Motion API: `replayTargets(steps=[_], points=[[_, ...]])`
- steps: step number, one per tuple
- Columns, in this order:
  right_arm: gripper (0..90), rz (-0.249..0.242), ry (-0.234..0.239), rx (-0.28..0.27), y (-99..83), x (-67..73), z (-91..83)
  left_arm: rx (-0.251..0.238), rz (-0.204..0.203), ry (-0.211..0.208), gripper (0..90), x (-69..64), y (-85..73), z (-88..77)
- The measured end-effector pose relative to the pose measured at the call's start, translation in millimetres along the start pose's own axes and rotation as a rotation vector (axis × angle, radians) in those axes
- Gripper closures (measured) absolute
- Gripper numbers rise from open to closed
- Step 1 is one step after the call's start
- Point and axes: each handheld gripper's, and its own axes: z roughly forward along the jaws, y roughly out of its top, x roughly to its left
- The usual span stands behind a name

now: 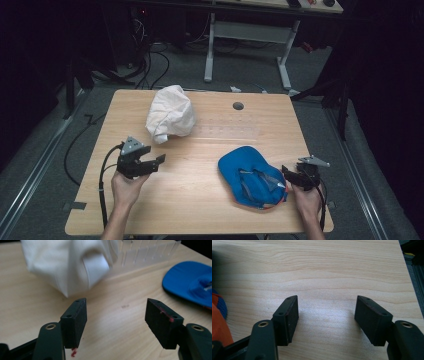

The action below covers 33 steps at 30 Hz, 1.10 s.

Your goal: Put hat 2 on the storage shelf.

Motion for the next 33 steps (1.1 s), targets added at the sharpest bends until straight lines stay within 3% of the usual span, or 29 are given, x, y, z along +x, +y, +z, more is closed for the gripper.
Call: replayTargets(steps=[6,13,19,22,26,33], points=[[40.6,0.025,0.016,0.005,-0.3,-1.2,-2.9,0.042,-0.012,0.068,33.7,13.4,-41.5,5.6],[42.4,0.043,0.065,-0.045,-0.7,0.5,-12.2,0.043,0.018,0.133,33.5,20.5,-64.1,15.0],[42.6,0.049,0.129,-0.125,1.8,2.8,-27.7,0.034,0.051,0.159,32.5,21.8,-69.4,19.4],[40.9,0.048,0.166,-0.136,3.7,5.3,-34.1,0.046,0.070,0.163,31.8,21.1,-70.8,20.4],[38.7,0.022,0.206,-0.144,6.4,13.4,-40.8,0.056,0.115,0.173,29.5,18.4,-74.6,22.0],[35.2,-0.030,0.270,-0.118,11.8,28.5,-42.1,0.056,0.111,0.171,28.6,18.4,-74.6,22.1]])
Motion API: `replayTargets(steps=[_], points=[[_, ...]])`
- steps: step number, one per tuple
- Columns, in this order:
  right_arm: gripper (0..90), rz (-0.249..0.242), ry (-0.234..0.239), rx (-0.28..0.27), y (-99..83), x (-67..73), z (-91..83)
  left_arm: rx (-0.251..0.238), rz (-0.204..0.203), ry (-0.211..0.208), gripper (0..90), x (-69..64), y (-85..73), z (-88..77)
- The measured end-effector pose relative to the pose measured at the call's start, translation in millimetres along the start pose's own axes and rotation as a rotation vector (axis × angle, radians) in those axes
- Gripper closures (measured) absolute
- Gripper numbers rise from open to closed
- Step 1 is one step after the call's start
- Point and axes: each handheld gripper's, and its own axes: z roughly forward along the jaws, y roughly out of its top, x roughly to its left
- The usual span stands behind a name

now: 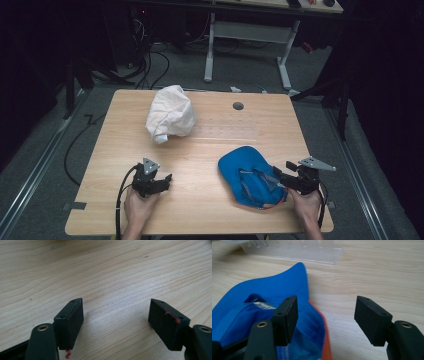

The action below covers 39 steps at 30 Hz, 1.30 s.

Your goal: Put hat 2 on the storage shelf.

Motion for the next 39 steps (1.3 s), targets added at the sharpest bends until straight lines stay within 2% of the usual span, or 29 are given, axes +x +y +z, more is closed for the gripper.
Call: replayTargets(steps=[2,7,13,21,26,29,33,39], points=[[34.7,-0.020,0.017,0.013,1.0,4.7,4.0,0.000,0.002,0.001,28.6,0.1,-0.1,0.0],[34.5,-0.025,0.039,0.036,3.8,8.0,15.0,0.001,0.001,0.001,28.3,-0.2,-0.2,0.0],[36.3,-0.020,0.054,0.095,5.5,5.9,32.8,0.002,0.001,0.001,28.0,-0.4,-0.3,-0.1],[40.2,-0.038,0.090,0.134,7.4,6.7,47.4,0.001,0.002,0.001,27.7,-0.6,-0.5,0.0],[51.1,-0.052,0.109,0.174,4.5,8.9,54.4,0.004,0.006,-0.001,27.0,-0.6,-0.6,0.0],[59.7,-0.066,0.132,0.178,3.2,9.6,57.1,0.006,0.006,-0.002,26.6,-0.7,-0.7,0.0],[70.7,-0.060,0.161,0.174,2.2,11.7,57.8,0.020,0.014,-0.015,21.4,-1.9,-1.7,0.4],[85.6,-0.060,0.200,0.182,-2.4,17.1,59.3,0.019,0.010,-0.009,20.1,-3.0,-2.0,1.0]])
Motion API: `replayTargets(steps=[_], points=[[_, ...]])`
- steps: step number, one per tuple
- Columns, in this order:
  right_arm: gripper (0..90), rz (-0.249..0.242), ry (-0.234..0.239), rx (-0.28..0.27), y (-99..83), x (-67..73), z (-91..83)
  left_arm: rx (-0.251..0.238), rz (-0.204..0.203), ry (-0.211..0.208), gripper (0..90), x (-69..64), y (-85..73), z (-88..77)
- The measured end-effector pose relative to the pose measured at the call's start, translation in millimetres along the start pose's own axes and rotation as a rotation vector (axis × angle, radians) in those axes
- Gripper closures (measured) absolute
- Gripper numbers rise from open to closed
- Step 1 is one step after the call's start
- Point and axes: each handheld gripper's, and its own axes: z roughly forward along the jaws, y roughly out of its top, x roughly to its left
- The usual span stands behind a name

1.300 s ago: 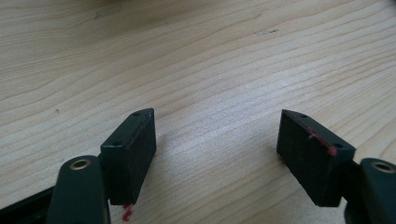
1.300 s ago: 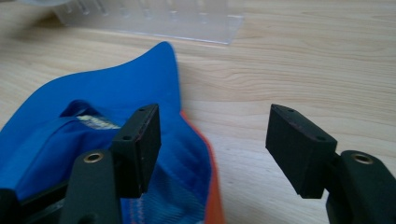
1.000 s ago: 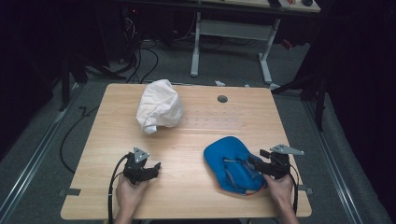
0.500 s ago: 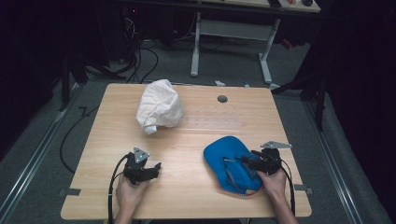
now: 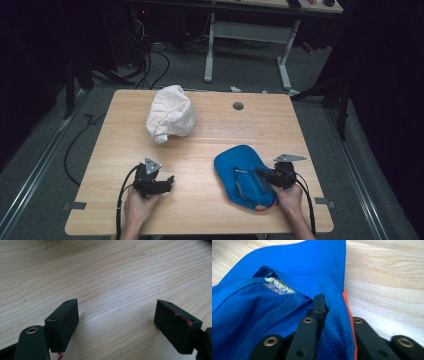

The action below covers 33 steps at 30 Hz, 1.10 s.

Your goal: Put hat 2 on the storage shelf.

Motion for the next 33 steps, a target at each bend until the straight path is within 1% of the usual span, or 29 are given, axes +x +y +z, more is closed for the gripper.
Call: replayTargets(steps=[2,4,8,12,16,18,19,21,22,24,26,27,30,33], points=[[87.1,0.002,0.010,-0.001,-1.1,0.9,0.4,0.001,-0.001,0.000,20.1,-0.1,0.1,-0.1],[87.7,0.015,0.016,-0.001,-1.7,2.1,-0.3,0.002,0.000,-0.001,20.0,-0.1,0.0,-0.1],[88.1,0.027,0.028,-0.008,-1.5,4.6,-2.4,0.007,0.010,-0.017,20.2,-1.4,-1.3,-1.5],[88.3,0.051,0.060,-0.033,0.3,6.9,-6.1,0.005,0.014,-0.030,24.3,-4.2,-2.6,-3.1],[88.3,0.072,0.092,-0.063,2.8,7.3,-9.8,0.013,0.016,-0.053,26.1,-8.9,-4.3,-4.4],[88.3,0.097,0.112,-0.077,4.2,7.1,-12.8,0.010,0.014,-0.072,26.1,-12.9,-4.2,-5.9],[88.3,0.098,0.117,-0.083,4.7,6.6,-13.6,0.005,0.016,-0.083,26.1,-15.3,-3.7,-6.8],[88.4,0.113,0.127,-0.088,6.0,6.4,-16.5,-0.001,0.025,-0.109,26.1,-20.5,-2.1,-8.8],[88.4,0.112,0.132,-0.093,6.8,5.8,-17.7,-0.002,0.030,-0.122,26.1,-23.9,-1.3,-9.7],[88.4,0.116,0.136,-0.098,9.5,6.5,-20.3,-0.005,0.055,-0.149,26.1,-31.2,-0.7,-11.0],[88.4,0.113,0.141,-0.103,13.6,7.8,-22.8,0.003,0.082,-0.173,25.6,-38.8,-1.2,-11.0],[88.4,0.109,0.144,-0.105,16.0,8.4,-23.7,0.006,0.099,-0.182,25.5,-42.3,-1.9,-10.7],[88.4,0.106,0.153,-0.108,21.9,10.5,-25.3,0.018,0.126,-0.206,24.7,-53.0,-4.3,-8.0],[88.4,0.098,0.159,-0.110,26.9,13.0,-26.9,0.033,0.146,-0.226,24.3,-60.9,-6.9,-4.4]])
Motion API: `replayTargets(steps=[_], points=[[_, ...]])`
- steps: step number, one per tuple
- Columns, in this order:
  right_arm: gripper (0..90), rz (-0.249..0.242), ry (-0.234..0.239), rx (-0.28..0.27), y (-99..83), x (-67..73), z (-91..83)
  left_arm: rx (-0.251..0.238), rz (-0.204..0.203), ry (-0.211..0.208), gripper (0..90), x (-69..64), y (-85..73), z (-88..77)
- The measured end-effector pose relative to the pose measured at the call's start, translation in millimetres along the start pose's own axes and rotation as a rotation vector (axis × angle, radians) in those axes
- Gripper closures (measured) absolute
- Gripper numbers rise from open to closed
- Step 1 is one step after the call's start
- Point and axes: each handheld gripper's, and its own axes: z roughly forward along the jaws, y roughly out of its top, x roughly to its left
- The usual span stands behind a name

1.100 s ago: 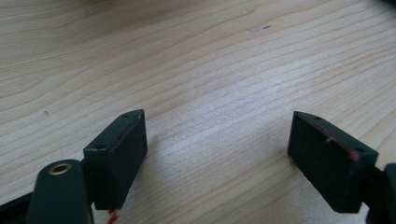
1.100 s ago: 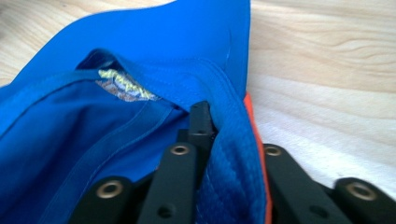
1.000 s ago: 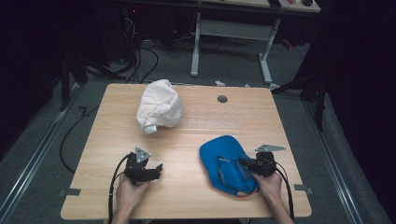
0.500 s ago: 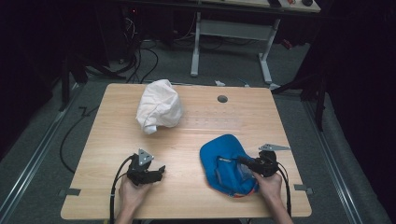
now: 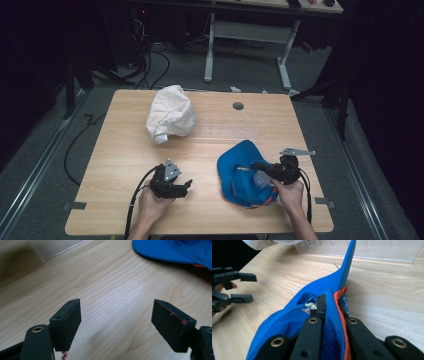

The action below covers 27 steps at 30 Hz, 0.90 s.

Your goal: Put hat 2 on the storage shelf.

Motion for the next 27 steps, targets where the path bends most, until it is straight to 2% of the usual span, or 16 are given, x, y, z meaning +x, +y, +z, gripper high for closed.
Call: replayTargets(steps=[7,15,27], points=[[88.4,-0.018,0.023,-0.013,13.2,7.2,-5.6,0.019,0.038,-0.030,23.4,-12.9,-3.1,10.5],[88.4,-0.048,0.033,-0.019,32.1,16.7,-10.3,0.007,0.081,-0.058,22.7,-26.7,-1.8,20.4],[88.4,-0.053,0.086,-0.024,51.8,27.1,-5.5,0.004,0.126,-0.060,21.5,-38.4,2.3,38.9]])
